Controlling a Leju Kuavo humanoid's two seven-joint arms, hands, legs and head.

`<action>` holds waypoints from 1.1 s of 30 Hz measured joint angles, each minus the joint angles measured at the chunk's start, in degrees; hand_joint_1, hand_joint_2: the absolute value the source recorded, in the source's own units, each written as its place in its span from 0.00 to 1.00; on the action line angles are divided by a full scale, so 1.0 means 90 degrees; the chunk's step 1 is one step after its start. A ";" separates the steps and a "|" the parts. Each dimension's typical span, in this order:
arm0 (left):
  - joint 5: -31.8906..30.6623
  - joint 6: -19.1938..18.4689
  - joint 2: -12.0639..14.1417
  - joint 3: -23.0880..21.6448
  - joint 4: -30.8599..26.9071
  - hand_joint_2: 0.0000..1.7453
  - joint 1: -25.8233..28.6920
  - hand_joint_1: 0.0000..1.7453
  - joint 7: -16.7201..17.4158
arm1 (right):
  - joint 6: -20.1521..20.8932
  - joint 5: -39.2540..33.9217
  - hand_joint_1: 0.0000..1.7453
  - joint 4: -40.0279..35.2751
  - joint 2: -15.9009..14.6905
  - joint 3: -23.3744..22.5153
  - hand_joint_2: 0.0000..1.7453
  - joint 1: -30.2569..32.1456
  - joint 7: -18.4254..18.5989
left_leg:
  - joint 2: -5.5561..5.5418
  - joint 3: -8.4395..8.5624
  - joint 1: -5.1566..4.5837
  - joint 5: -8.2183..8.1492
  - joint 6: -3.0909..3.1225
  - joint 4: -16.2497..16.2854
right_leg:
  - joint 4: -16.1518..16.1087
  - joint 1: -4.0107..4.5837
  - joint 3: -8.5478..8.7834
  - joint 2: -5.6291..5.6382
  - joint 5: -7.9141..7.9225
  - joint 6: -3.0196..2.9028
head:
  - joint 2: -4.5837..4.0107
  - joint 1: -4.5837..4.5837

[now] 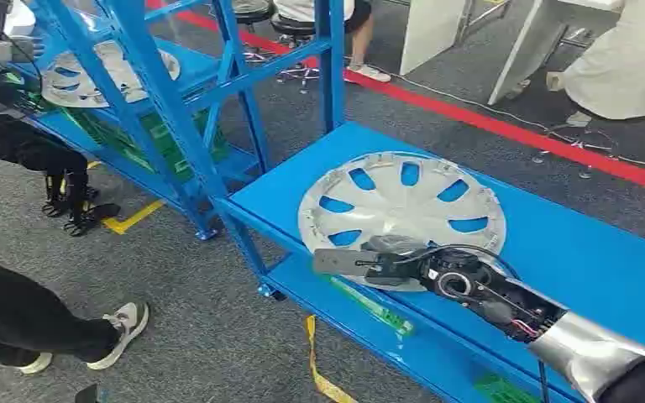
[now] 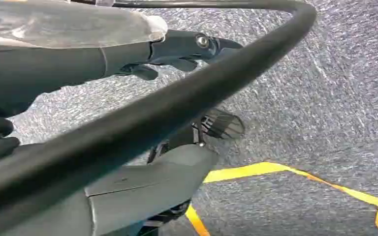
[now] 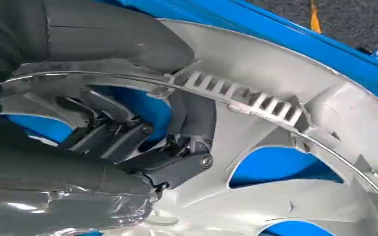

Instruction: Take the parts from the cabinet and place them on the table.

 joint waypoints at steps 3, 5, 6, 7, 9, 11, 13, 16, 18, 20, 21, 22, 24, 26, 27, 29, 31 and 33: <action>0.0000 0.0000 0.0000 0.0012 0.0000 1.00 0.0000 0.00 0.0000 | 0.0000 0.0002 0.14 0.0005 0.0000 0.0002 1.00 0.0000 -0.0005 | 0.0000 0.0002 0.0000 0.0000 0.0000 0.0000 | 0.0000 0.0000 0.0002 0.0000 0.0000 0.0000 | 0.0000 0.0000; 0.0000 0.0000 0.0000 0.0022 0.0000 1.00 0.0001 0.00 0.0000 | 0.0000 0.0002 0.00 0.0029 0.0000 0.0037 1.00 -0.0001 -0.0029 | 0.0000 0.0004 0.0000 -0.0001 -0.0001 0.0000 | 0.0000 0.0001 0.0004 0.0001 0.0000 0.0000 | 0.0000 0.0000; 0.0002 0.0002 0.0000 0.0024 0.0000 1.00 0.0000 0.00 0.0000 | -0.0002 0.0017 0.00 0.0058 0.0000 0.0051 1.00 -0.0003 -0.0058 | 0.0000 0.0005 0.0000 -0.0003 -0.0004 -0.0001 | 0.0000 0.0001 0.0005 0.0002 0.0000 0.0000 | 0.0000 -0.0002; 0.0000 0.0005 0.0000 0.0024 0.0000 1.00 -0.0001 0.00 0.0000 | -0.0005 0.0034 0.00 0.0087 0.0002 0.0070 1.00 0.0009 -0.0085 | 0.0000 0.0005 0.0001 -0.0003 -0.0004 -0.0001 | 0.0000 0.0001 0.0005 0.0001 -0.0001 0.0000 | 0.0000 -0.0005; 0.0002 0.0005 -0.0002 0.0024 0.0000 1.00 0.0003 0.00 0.0000 | -0.0015 0.0051 0.00 0.0143 0.0022 0.0112 1.00 0.0046 -0.0104 | 0.0000 0.0005 0.0001 -0.0003 -0.0005 0.0000 | 0.0000 0.0001 0.0005 0.0001 -0.0001 0.0000 | 0.0000 0.0000; 0.0005 0.0007 0.0000 0.0024 -0.0002 1.00 0.0003 0.00 0.0000 | -0.0032 0.0058 0.00 0.0182 0.0051 0.0143 1.00 0.0055 -0.0133 | 0.0000 0.0005 0.0001 -0.0005 -0.0007 0.0000 | 0.0000 0.0001 0.0005 0.0002 -0.0002 0.0000 | 0.0000 -0.0007; 0.0037 0.0012 0.0000 0.0027 0.0000 1.00 0.0003 0.00 0.0000 | -0.0056 0.0092 0.00 0.0241 0.0090 0.0151 1.00 0.0056 -0.0199 | 0.0000 0.0006 0.0001 -0.0006 -0.0008 -0.0001 | 0.0000 0.0002 0.0005 0.0002 -0.0003 0.0001 | 0.0000 -0.0007; 0.0070 0.0027 0.0000 0.0027 0.0000 1.00 0.0003 0.00 0.0002 | -0.0044 0.0121 0.00 0.0289 0.0134 0.0155 1.00 0.0047 -0.0250 | 0.0000 0.0006 0.0001 -0.0008 -0.0010 -0.0001 | 0.0000 0.0002 0.0006 0.0002 -0.0004 0.0000 | 0.0000 -0.0002; 0.0073 0.0029 0.0000 0.0027 0.0000 1.00 0.0003 0.00 0.0002 | -0.0039 0.0121 0.00 0.0313 0.0153 0.0163 1.00 0.0046 -0.0260 | 0.0000 0.0006 0.0001 -0.0008 -0.0010 -0.0001 | 0.0000 0.0002 0.0006 0.0002 -0.0004 0.0000 | 0.0000 -0.0005; 0.0073 0.0029 0.0000 0.0027 0.0000 1.00 0.0003 0.00 0.0002 | -0.0039 0.0121 0.00 0.0313 0.0153 0.0163 1.00 0.0046 -0.0260 | 0.0000 0.0006 0.0001 -0.0008 -0.0010 -0.0001 | 0.0000 0.0002 0.0006 0.0002 -0.0004 0.0000 | 0.0000 -0.0005; 0.0073 0.0029 0.0000 0.0027 0.0000 1.00 0.0003 0.00 0.0002 | -0.0039 0.0121 0.00 0.0313 0.0153 0.0163 1.00 0.0046 -0.0260 | 0.0000 0.0006 0.0001 -0.0008 -0.0010 -0.0001 | 0.0000 0.0002 0.0006 0.0002 -0.0004 0.0000 | 0.0000 -0.0005; 0.0073 0.0029 0.0000 0.0027 0.0000 1.00 0.0003 0.00 0.0002 | -0.0039 0.0121 0.00 0.0313 0.0153 0.0163 1.00 0.0046 -0.0260 | 0.0000 0.0006 0.0001 -0.0008 -0.0010 -0.0001 | 0.0000 0.0002 0.0006 0.0002 -0.0004 0.0000 | 0.0000 -0.0005; 0.0073 0.0029 0.0000 0.0027 0.0000 1.00 0.0003 0.00 0.0002 | -0.0039 0.0121 0.00 0.0316 0.0153 0.0165 1.00 0.0046 -0.0262 | 0.0000 0.0006 0.0001 -0.0008 -0.0010 -0.0001 | 0.0000 0.0002 0.0006 0.0002 -0.0004 0.0000 | 0.0000 -0.0005; 0.0075 0.0029 0.0000 0.0027 0.0000 1.00 0.0003 0.00 0.0002 | -0.0036 0.0121 0.00 0.0320 0.0158 0.0168 1.00 0.0046 -0.0265 | 0.0000 0.0006 0.0001 -0.0008 -0.0010 -0.0001 | 0.0000 0.0002 0.0006 0.0002 -0.0004 0.0000 | 0.0000 -0.0003; 0.0075 0.0029 0.0000 0.0027 0.0000 1.00 0.0003 0.00 0.0002 | -0.0036 0.0121 0.00 0.0321 0.0160 0.0170 1.00 0.0047 -0.0267 | 0.0000 0.0006 0.0001 -0.0008 -0.0010 -0.0001 | 0.0000 0.0002 0.0006 0.0002 -0.0004 0.0000 | 0.0000 -0.0002; 0.0078 0.0036 0.0000 0.0029 -0.0002 1.00 0.0003 0.00 0.0002 | -0.0036 0.0121 0.00 0.0352 0.0175 0.0194 1.00 0.0047 -0.0277 | 0.0000 0.0007 0.0001 -0.0008 -0.0011 -0.0001 | 0.0000 0.0002 0.0006 0.0002 -0.0004 0.0000 | 0.0000 -0.0005; 0.0080 0.0046 0.0000 0.0029 0.0000 1.00 0.0004 0.00 0.0002 | -0.0024 0.0114 0.81 0.0413 0.0219 0.0248 1.00 0.0047 -0.0289 | 0.0000 0.0012 0.0001 -0.0008 -0.0011 -0.0001 | 0.0000 0.0002 0.0011 0.0002 -0.0004 0.0000 | 0.0000 -0.0002; 0.0080 0.0049 0.0000 0.0029 -0.0002 1.00 0.0004 0.00 0.0002 | -0.0012 0.0112 1.00 0.0425 0.0228 0.0260 1.00 0.0052 -0.0291 | 0.0000 0.0014 0.0001 -0.0008 -0.0011 -0.0001 | 0.0000 0.0002 0.0012 0.0002 -0.0004 0.0000 | 0.0000 0.0000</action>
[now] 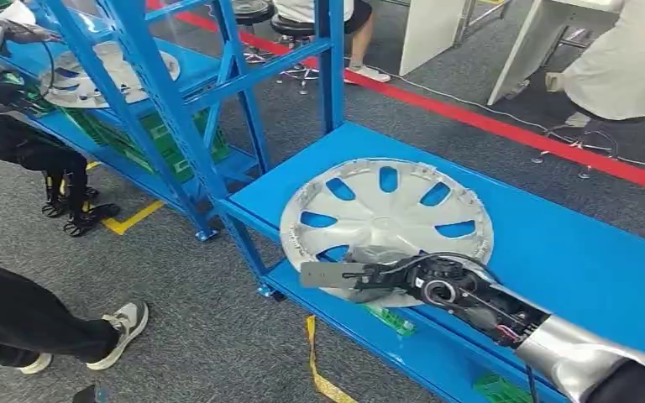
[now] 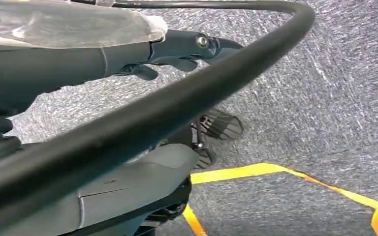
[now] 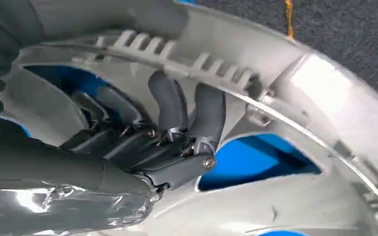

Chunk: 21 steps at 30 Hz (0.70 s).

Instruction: Take the parts from the cabinet and place them on the table.

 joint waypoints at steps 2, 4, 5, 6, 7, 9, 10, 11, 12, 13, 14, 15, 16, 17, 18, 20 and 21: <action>0.0000 0.0005 0.0000 0.0000 0.0002 1.00 0.0000 0.00 0.0002 | 0.0002 0.0000 1.00 0.0002 0.0010 0.0000 1.00 0.0001 0.0000 | 0.0000 0.0002 0.0000 0.0000 0.0000 0.0000 | 0.0000 0.0000 0.0001 0.0000 0.0000 0.0000 | 0.0000 0.0000; 0.0002 0.0005 -0.0002 0.0002 0.0002 1.00 0.0000 0.00 0.0002 | -0.0002 -0.0007 1.00 0.0024 0.0010 0.0015 1.00 0.0016 0.0000 | 0.0001 0.0003 0.0000 0.0000 0.0000 0.0000 | 0.0000 0.0000 0.0002 0.0002 0.0000 0.0000 | 0.0000 0.0000; 0.0005 0.0005 0.0000 0.0002 0.0000 1.00 0.0000 0.00 0.0002 | -0.0017 -0.0007 1.00 0.0029 0.0010 0.0015 1.00 0.0019 0.0000 | 0.0004 0.0003 0.0000 0.0000 0.0000 -0.0001 | 0.0000 0.0000 0.0002 0.0004 0.0000 -0.0001 | 0.0000 0.0002; 0.0005 0.0005 0.0000 0.0002 0.0002 1.00 0.0000 0.00 0.0002 | -0.0027 -0.0005 1.00 0.0029 0.0010 0.0012 1.00 0.0019 0.0000 | 0.0005 0.0005 0.0000 0.0000 0.0000 -0.0001 | 0.0000 0.0000 0.0002 0.0005 0.0001 -0.0001 | 0.0000 0.0000; 0.0005 0.0005 0.0000 0.0002 0.0002 1.00 -0.0001 0.00 0.0002 | -0.0034 -0.0005 1.00 0.0032 0.0012 0.0012 1.00 0.0018 0.0000 | 0.0006 0.0007 0.0000 0.0000 0.0000 -0.0001 | 0.0000 0.0000 0.0004 0.0006 0.0001 -0.0001 | 0.0000 -0.0002; 0.0005 0.0005 -0.0002 0.0002 0.0002 1.00 0.0001 0.00 0.0005 | -0.0044 0.0012 1.00 0.0046 0.0010 0.0012 1.00 0.0018 0.0000 | 0.0006 0.0011 0.0000 0.0000 0.0000 -0.0001 | 0.0000 0.0001 0.0008 0.0005 0.0000 -0.0001 | 0.0000 0.0000; 0.0005 0.0005 0.0000 0.0002 0.0002 1.00 0.0001 0.00 0.0005 | -0.0049 0.0015 1.00 0.0048 0.0010 0.0012 1.00 0.0017 0.0000 | 0.0006 0.0012 0.0000 0.0000 0.0000 -0.0001 | 0.0000 0.0001 0.0009 0.0005 0.0000 -0.0001 | 0.0000 0.0002; 0.0007 0.0005 0.0000 0.0005 0.0002 1.00 0.0000 0.00 0.0005 | -0.0058 0.0015 1.00 0.0053 0.0010 0.0012 1.00 0.0017 0.0002 | 0.0006 0.0014 0.0000 0.0000 -0.0001 -0.0001 | 0.0000 0.0001 0.0011 0.0005 0.0001 -0.0001 | 0.0000 0.0000; 0.0007 0.0005 -0.0002 0.0010 0.0002 1.00 0.0001 0.00 0.0005 | -0.0077 0.0017 1.00 0.0068 0.0010 0.0015 1.00 0.0018 0.0002 | 0.0006 0.0016 0.0001 0.0000 -0.0001 -0.0001 | 0.0000 0.0002 0.0012 0.0005 0.0001 -0.0001 | 0.0000 0.0000; 0.0005 0.0005 -0.0005 0.0019 0.0002 1.00 0.0001 0.00 0.0007 | -0.0095 0.0017 1.00 0.0083 0.0010 0.0019 1.00 0.0018 0.0002 | 0.0006 0.0017 0.0001 0.0000 -0.0001 -0.0001 | 0.0000 0.0002 0.0013 0.0005 0.0001 -0.0001 | 0.0000 -0.0002; 0.0005 0.0007 -0.0005 0.0041 0.0002 1.00 0.0001 0.00 0.0007 | -0.0114 0.0019 1.00 0.0102 0.0010 0.0027 1.00 0.0018 0.0002 | 0.0007 0.0018 0.0001 0.0000 -0.0001 -0.0001 | 0.0000 0.0002 0.0013 0.0006 0.0001 -0.0001 | 0.0000 -0.0002; 0.0005 0.0010 -0.0007 0.0066 0.0002 1.00 0.0001 0.00 0.0007 | -0.0139 0.0019 1.00 0.0109 0.0010 0.0032 1.00 0.0018 0.0007 | 0.0007 0.0019 0.0001 0.0000 -0.0001 -0.0001 | 0.0000 0.0002 0.0014 0.0006 0.0001 -0.0001 | 0.0000 0.0000; 0.0005 0.0012 -0.0007 0.0068 0.0002 1.00 0.0001 0.00 0.0007 | -0.0165 0.0019 1.00 0.0107 0.0010 0.0032 1.00 0.0018 0.0024 | 0.0007 0.0020 0.0001 0.0000 -0.0001 -0.0001 | 0.0000 0.0002 0.0015 0.0006 0.0001 -0.0001 | 0.0000 -0.0002; 0.0005 0.0012 -0.0007 0.0068 0.0002 1.00 0.0001 0.00 0.0007 | -0.0168 0.0022 1.00 0.0107 0.0010 0.0029 1.00 0.0018 0.0041 | 0.0007 0.0020 0.0001 0.0000 -0.0001 -0.0001 | 0.0000 0.0002 0.0015 0.0006 0.0001 -0.0001 | 0.0000 0.0000; 0.0005 0.0012 -0.0007 0.0070 0.0002 1.00 0.0002 0.00 0.0007 | -0.0180 0.0022 1.00 0.0107 0.0010 0.0029 1.00 0.0018 0.0049 | 0.0007 0.0020 0.0001 0.0000 -0.0001 -0.0001 | -0.0001 0.0002 0.0014 0.0006 0.0001 -0.0001 | 0.0000 -0.0002; -0.0005 0.0012 -0.0005 0.0082 0.0000 1.00 0.0003 0.00 0.0007 | -0.0211 0.0019 1.00 0.0107 0.0010 0.0027 1.00 0.0018 0.0085 | 0.0008 0.0021 0.0001 0.0000 -0.0001 -0.0001 | -0.0001 0.0002 0.0014 0.0006 0.0001 -0.0001 | 0.0000 -0.0002; -0.0010 0.0012 -0.0005 0.0085 0.0002 1.00 0.0003 0.00 0.0007 | -0.0223 0.0019 1.00 0.0104 0.0010 0.0022 1.00 0.0018 0.0112 | 0.0009 0.0022 0.0001 0.0000 -0.0001 -0.0001 | -0.0001 0.0002 0.0012 0.0006 0.0001 -0.0001 | 0.0000 0.0000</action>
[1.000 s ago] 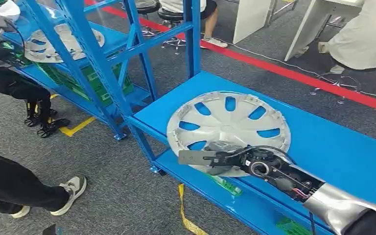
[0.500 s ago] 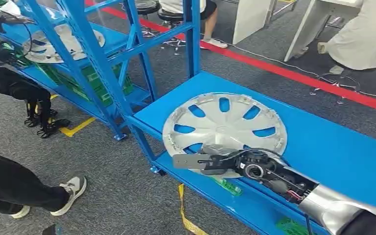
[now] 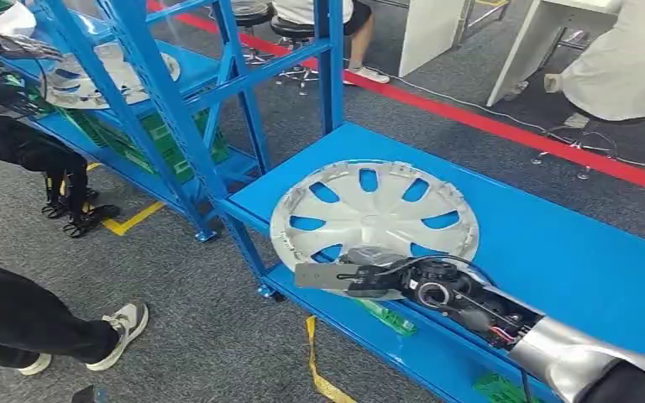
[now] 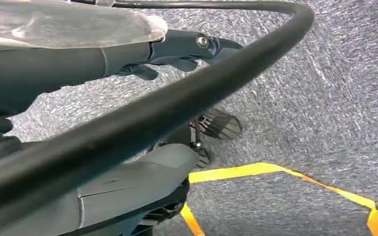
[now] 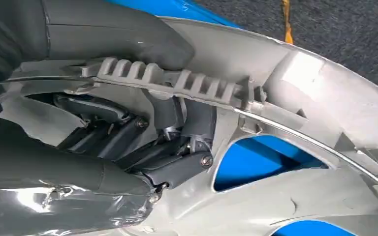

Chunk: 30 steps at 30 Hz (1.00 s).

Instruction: Take the parts from the cabinet and place them on the table.

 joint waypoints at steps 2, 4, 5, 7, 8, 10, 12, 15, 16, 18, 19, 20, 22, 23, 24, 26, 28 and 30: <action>-0.0034 -0.0024 0.0000 0.0002 0.0000 1.00 0.0000 0.00 -0.0007 | -0.0029 -0.0010 1.00 -0.0007 0.0000 -0.0027 1.00 0.0010 0.0075 | 0.0002 0.0001 0.0000 0.0000 0.0000 0.0000 | 0.0000 0.0000 -0.0003 0.0000 0.0000 0.0000 | 0.0000 -0.0005; -0.0051 -0.0046 0.0000 0.0002 0.0000 1.00 0.0003 0.00 -0.0034 | -0.0094 -0.0022 1.00 -0.0015 -0.0002 -0.0039 1.00 0.0020 0.0129 | 0.0003 0.0001 0.0000 0.0000 0.0000 0.0000 | 0.0000 0.0000 -0.0004 -0.0001 0.0000 0.0000 | 0.0000 -0.0005; -0.0058 -0.0046 0.0002 0.0002 0.0000 1.00 0.0003 0.00 -0.0049 | -0.0148 -0.0039 1.00 -0.0022 -0.0005 -0.0053 1.00 0.0028 0.0160 | 0.0003 0.0001 0.0000 0.0000 0.0000 0.0000 | 0.0000 0.0000 -0.0004 -0.0001 0.0000 0.0000 | 0.0000 -0.0005; -0.0068 -0.0034 0.0002 0.0002 0.0000 1.00 0.0004 0.00 -0.0070 | -0.0250 -0.0063 1.00 -0.0058 -0.0012 -0.0109 1.00 0.0060 0.0214 | 0.0002 0.0000 0.0000 0.0000 0.0000 0.0000 | 0.0000 -0.0001 -0.0004 -0.0002 0.0000 0.0000 | 0.0000 -0.0002; -0.0068 -0.0029 0.0002 0.0002 0.0000 1.00 0.0005 0.00 -0.0075 | -0.0304 -0.0075 1.00 -0.0073 -0.0017 -0.0139 1.00 0.0071 0.0236 | 0.0002 0.0000 0.0000 0.0000 0.0000 0.0000 | 0.0000 -0.0001 -0.0004 -0.0002 0.0000 0.0000 | 0.0000 -0.0002; -0.0046 -0.0015 0.0005 0.0002 0.0000 1.00 0.0006 0.00 -0.0078 | -0.0398 -0.0087 1.00 -0.0107 -0.0031 -0.0204 1.00 0.0101 0.0274 | 0.0001 -0.0001 0.0000 0.0000 0.0000 0.0000 | 0.0000 -0.0003 -0.0003 -0.0003 -0.0001 0.0001 | 0.0000 0.0000; -0.0029 0.0000 0.0007 0.0002 0.0000 1.00 0.0013 0.00 -0.0078 | -0.0425 -0.0099 1.00 -0.0121 -0.0061 -0.0248 1.00 0.0121 0.0294 | 0.0001 -0.0001 0.0000 0.0000 0.0000 0.0000 | -0.0001 -0.0004 -0.0003 -0.0003 -0.0001 0.0001 | 0.0000 0.0000; 0.0022 0.0000 0.0007 0.0015 0.0000 1.00 0.0017 0.00 -0.0085 | -0.0744 -0.0238 1.00 -0.0168 -0.0083 -0.0372 1.00 0.0228 0.0352 | 0.0000 -0.0004 -0.0001 0.0000 0.0001 0.0001 | -0.0003 -0.0006 0.0000 -0.0003 0.0000 0.0002 | 0.0000 0.0002; 0.0037 -0.0010 0.0010 0.0017 0.0000 1.00 0.0017 0.00 -0.0085 | -0.0921 -0.0343 1.00 -0.0185 -0.0095 -0.0418 1.00 0.0273 0.0345 | -0.0001 -0.0005 -0.0001 0.0000 0.0001 0.0001 | -0.0004 -0.0007 0.0001 -0.0005 0.0000 0.0002 | 0.0000 0.0005; 0.0083 -0.0017 0.0015 0.0019 0.0000 1.00 0.0023 0.00 -0.0085 | -0.1397 -0.0712 1.00 -0.0297 -0.0151 -0.0581 1.00 0.0396 0.0238 | -0.0005 -0.0011 -0.0001 0.0000 0.0001 0.0002 | -0.0005 -0.0008 -0.0001 -0.0008 0.0000 0.0002 | 0.0000 0.0005; 0.0112 -0.0017 0.0017 0.0019 0.0000 1.00 0.0029 0.00 -0.0085 | -0.1592 -0.0946 1.00 -0.0373 -0.0187 -0.0682 1.00 0.0439 0.0150 | -0.0005 -0.0013 -0.0001 0.0000 0.0001 0.0002 | -0.0005 -0.0008 -0.0002 -0.0009 0.0000 0.0002 | 0.0000 0.0007; 0.0131 -0.0017 0.0019 0.0024 0.0000 1.00 0.0034 0.00 -0.0085 | -0.1772 -0.1167 1.00 -0.0456 -0.0223 -0.0794 1.00 0.0477 0.0063 | -0.0005 -0.0013 -0.0001 -0.0001 0.0001 0.0002 | -0.0008 -0.0008 -0.0001 -0.0008 0.0000 0.0002 | 0.0000 0.0003; 0.0148 -0.0017 0.0022 0.0039 0.0000 1.00 0.0040 0.00 -0.0085 | -0.2054 -0.1609 1.00 -0.0648 -0.0320 -0.1032 1.00 0.0528 -0.0158 | -0.0004 -0.0013 -0.0001 -0.0002 0.0002 0.0002 | -0.0017 -0.0006 0.0002 -0.0007 0.0000 0.0002 | 0.0000 0.0000; 0.0151 -0.0015 0.0024 0.0041 0.0000 1.00 0.0040 0.00 -0.0085 | -0.2193 -0.1805 1.00 -0.0743 -0.0352 -0.1135 1.00 0.0559 -0.0295 | -0.0004 -0.0013 0.0000 -0.0002 0.0002 0.0001 | -0.0020 -0.0004 0.0004 -0.0007 0.0000 0.0002 | 0.0000 -0.0002; 0.0153 -0.0010 0.0024 0.0051 0.0000 1.00 0.0041 0.00 -0.0085 | -0.2298 -0.1943 1.00 -0.0821 -0.0391 -0.1229 1.00 0.0590 -0.0404 | -0.0004 -0.0012 0.0000 -0.0003 0.0002 0.0001 | -0.0023 -0.0003 0.0005 -0.0007 -0.0001 0.0003 | 0.0000 0.0000; 0.0158 0.0002 0.0024 0.0073 0.0000 1.00 0.0045 0.00 -0.0085 | -0.2587 -0.2269 1.00 -0.1003 -0.0469 -0.1460 1.00 0.0670 -0.0739 | -0.0003 -0.0012 0.0001 -0.0004 0.0003 0.0001 | -0.0028 -0.0002 0.0008 -0.0006 0.0000 0.0003 | 0.0000 0.0002; 0.0160 0.0005 0.0024 0.0080 0.0000 1.00 0.0047 0.00 -0.0087 | -0.2849 -0.2560 1.00 -0.1205 -0.0551 -0.1674 1.00 0.0766 -0.1052 | -0.0001 -0.0012 0.0001 -0.0007 0.0006 0.0001 | -0.0033 -0.0001 0.0011 -0.0004 0.0000 0.0003 | 0.0000 0.0005; 0.0158 0.0007 0.0024 0.0083 0.0000 1.00 0.0048 0.00 -0.0095 | -0.2985 -0.2742 1.00 -0.1382 -0.0622 -0.1870 1.00 0.0838 -0.1278 | -0.0001 -0.0011 0.0001 -0.0007 0.0007 0.0001 | -0.0035 -0.0001 0.0012 -0.0002 0.0000 0.0003 | 0.0000 0.0005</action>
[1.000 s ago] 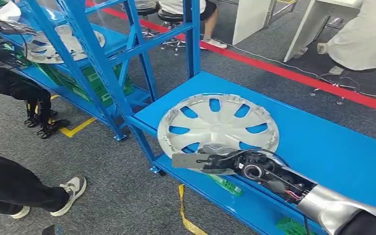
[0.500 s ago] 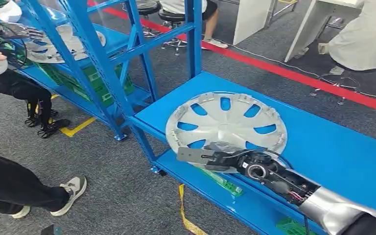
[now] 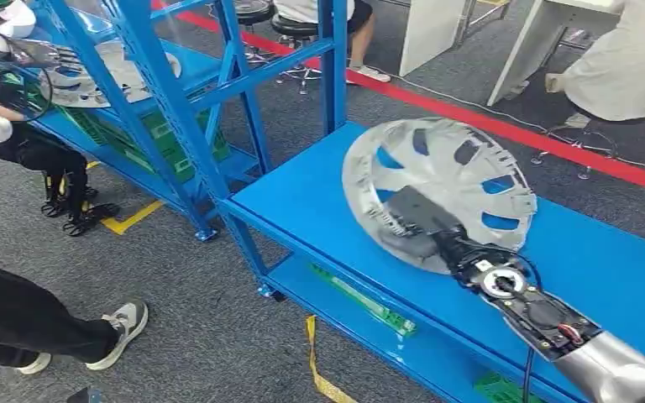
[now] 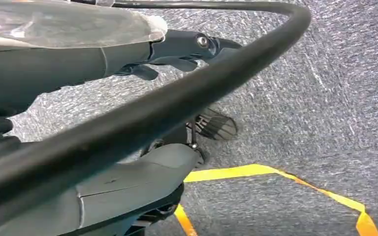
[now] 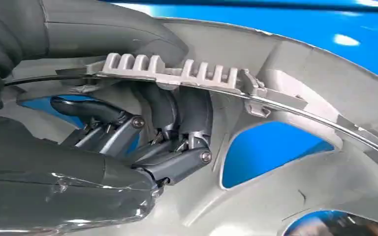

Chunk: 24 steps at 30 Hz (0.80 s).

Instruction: Take the parts from the cabinet and place them on the table.

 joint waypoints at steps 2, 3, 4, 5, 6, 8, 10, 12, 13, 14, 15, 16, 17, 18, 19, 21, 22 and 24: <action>0.0000 0.0005 0.0000 0.0002 0.0000 1.00 0.0000 0.00 -0.0007 | -0.0088 -0.0124 1.00 -0.0160 -0.0056 -0.0163 1.00 0.0075 -0.0143 | 0.0001 0.0000 0.0000 0.0000 0.0000 0.0000 | -0.0002 0.0000 -0.0001 0.0000 0.0000 0.0000 | 0.0000 -0.0002; 0.0000 0.0005 0.0000 0.0002 0.0000 1.00 0.0000 0.00 -0.0015 | -0.0168 -0.0219 1.00 -0.0228 -0.0075 -0.0236 1.00 0.0136 -0.0289 | 0.0000 0.0000 0.0000 0.0000 0.0000 0.0000 | -0.0003 0.0000 -0.0001 0.0000 0.0001 0.0000 | 0.0000 0.0000; 0.0000 0.0005 0.0000 0.0002 0.0000 1.00 0.0002 0.00 -0.0019 | -0.0240 -0.0330 1.00 -0.0300 -0.0099 -0.0310 1.00 0.0209 -0.0509 | 0.0000 -0.0001 0.0000 0.0000 0.0000 0.0000 | -0.0003 0.0000 0.0001 0.0000 0.0001 0.0000 | 0.0000 0.0002; -0.0002 0.0007 0.0000 0.0002 0.0000 1.00 0.0006 0.00 -0.0024 | -0.0301 -0.0432 1.00 -0.0388 -0.0114 -0.0393 1.00 0.0269 -0.0728 | 0.0000 -0.0002 -0.0001 0.0000 0.0000 0.0000 | -0.0003 0.0000 0.0001 0.0002 0.0002 0.0000 | 0.0000 0.0007; -0.0007 0.0015 0.0000 0.0002 0.0000 1.00 0.0006 0.00 -0.0027 | -0.0330 -0.0497 1.00 -0.0458 -0.0126 -0.0461 1.00 0.0307 -0.0861 | 0.0004 -0.0001 -0.0001 0.0000 0.0000 0.0000 | -0.0003 0.0000 0.0001 0.0007 0.0003 0.0000 | 0.0000 0.0002; -0.0010 0.0015 0.0000 0.0002 0.0000 1.00 0.0002 0.00 -0.0027 | -0.0354 -0.0556 1.00 -0.0568 -0.0146 -0.0575 1.00 0.0354 -0.0932 | 0.0006 0.0000 -0.0001 0.0000 0.0001 0.0000 | -0.0003 0.0000 0.0000 0.0010 0.0003 0.0000 | 0.0000 0.0002; -0.0010 0.0015 0.0000 0.0002 0.0000 1.00 0.0004 0.00 -0.0027 | -0.0354 -0.0573 1.00 -0.0667 -0.0165 -0.0665 1.00 0.0419 -0.0947 | 0.0006 -0.0001 0.0000 0.0000 0.0001 0.0000 | -0.0003 0.0000 -0.0001 0.0010 0.0003 0.0000 | 0.0000 0.0005; -0.0010 0.0015 0.0000 0.0002 0.0000 1.00 0.0004 0.00 -0.0027 | -0.0352 -0.0575 1.00 -0.0747 -0.0182 -0.0733 1.00 0.0474 -0.0949 | 0.0006 -0.0003 0.0000 -0.0001 0.0001 0.0000 | -0.0003 0.0001 -0.0002 0.0010 0.0003 0.0000 | 0.0000 0.0005; -0.0010 0.0015 0.0000 0.0002 0.0000 1.00 0.0002 0.00 -0.0027 | -0.0354 -0.0585 1.00 -0.0777 -0.0194 -0.0760 1.00 0.0491 -0.0966 | 0.0006 -0.0003 0.0000 -0.0001 0.0001 0.0000 | -0.0003 0.0002 -0.0003 0.0010 0.0003 0.0000 | 0.0000 0.0005; -0.0010 0.0015 0.0000 0.0002 0.0000 1.00 0.0001 0.00 -0.0029 | -0.0376 -0.0619 1.00 -0.0813 -0.0199 -0.0792 1.00 0.0523 -0.1049 | 0.0006 -0.0003 0.0001 -0.0001 0.0001 0.0000 | -0.0003 0.0003 -0.0002 0.0010 0.0003 0.0000 | 0.0000 0.0000; -0.0012 0.0015 -0.0002 0.0002 0.0000 1.00 0.0001 0.00 -0.0039 | -0.0410 -0.0699 1.00 -0.0857 -0.0204 -0.0840 1.00 0.0564 -0.1198 | 0.0005 -0.0004 0.0001 -0.0001 0.0001 0.0000 | -0.0002 0.0004 -0.0003 0.0009 0.0002 0.0000 | 0.0000 0.0002; -0.0019 0.0015 -0.0002 0.0002 0.0000 1.00 0.0004 0.00 -0.0049 | -0.0422 -0.0821 1.00 -0.0901 -0.0206 -0.0884 1.00 0.0609 -0.1389 | 0.0005 -0.0005 0.0002 -0.0002 0.0001 0.0000 | -0.0002 0.0004 -0.0004 0.0009 0.0002 0.0000 | 0.0000 0.0002; -0.0024 0.0015 -0.0002 0.0002 0.0000 1.00 0.0004 0.00 -0.0053 | -0.0420 -0.0964 1.00 -0.0952 -0.0209 -0.0925 1.00 0.0652 -0.1586 | 0.0005 -0.0006 0.0002 -0.0002 0.0001 0.0000 | -0.0002 0.0004 -0.0005 0.0010 0.0002 0.0000 | 0.0000 0.0000; -0.0029 0.0015 -0.0002 0.0002 0.0000 1.00 0.0004 0.00 -0.0068 | -0.0418 -0.1088 1.00 -0.0991 -0.0211 -0.0969 1.00 0.0678 -0.1742 | 0.0005 -0.0006 0.0002 -0.0002 0.0001 0.0000 | -0.0002 0.0004 -0.0006 0.0011 0.0002 0.0000 | 0.0000 0.0002; -0.0029 0.0015 -0.0002 0.0002 0.0000 1.00 0.0001 0.00 -0.0085 | -0.0398 -0.1215 1.00 -0.1027 -0.0211 -0.1013 1.00 0.0710 -0.1909 | 0.0006 -0.0007 0.0002 -0.0003 0.0001 0.0000 | -0.0002 0.0004 -0.0006 0.0011 0.0002 0.0000 | 0.0000 -0.0002; -0.0039 0.0012 -0.0002 0.0002 0.0000 1.00 0.0001 0.00 -0.0114 | -0.0309 -0.1529 1.00 -0.1131 -0.0211 -0.1124 1.00 0.0827 -0.2439 | 0.0005 -0.0008 0.0002 -0.0006 0.0005 0.0000 | -0.0002 0.0004 -0.0007 0.0011 0.0000 0.0001 | 0.0000 0.0005; -0.0046 0.0012 -0.0002 0.0002 0.0000 1.00 0.0002 0.00 -0.0124 | -0.0250 -0.1674 1.00 -0.1195 -0.0211 -0.1173 1.00 0.0892 -0.2687 | 0.0005 -0.0010 0.0002 -0.0006 0.0005 0.0000 | -0.0002 0.0004 -0.0008 0.0010 0.0000 0.0001 | 0.0000 0.0000; -0.0056 0.0007 -0.0002 0.0002 0.0000 1.00 0.0003 0.00 -0.0134 | -0.0102 -0.1949 1.00 -0.1354 -0.0211 -0.1260 1.00 0.1014 -0.3086 | 0.0004 -0.0015 0.0002 -0.0006 0.0005 0.0000 | -0.0002 0.0004 -0.0012 0.0009 0.0000 0.0001 | 0.0000 0.0002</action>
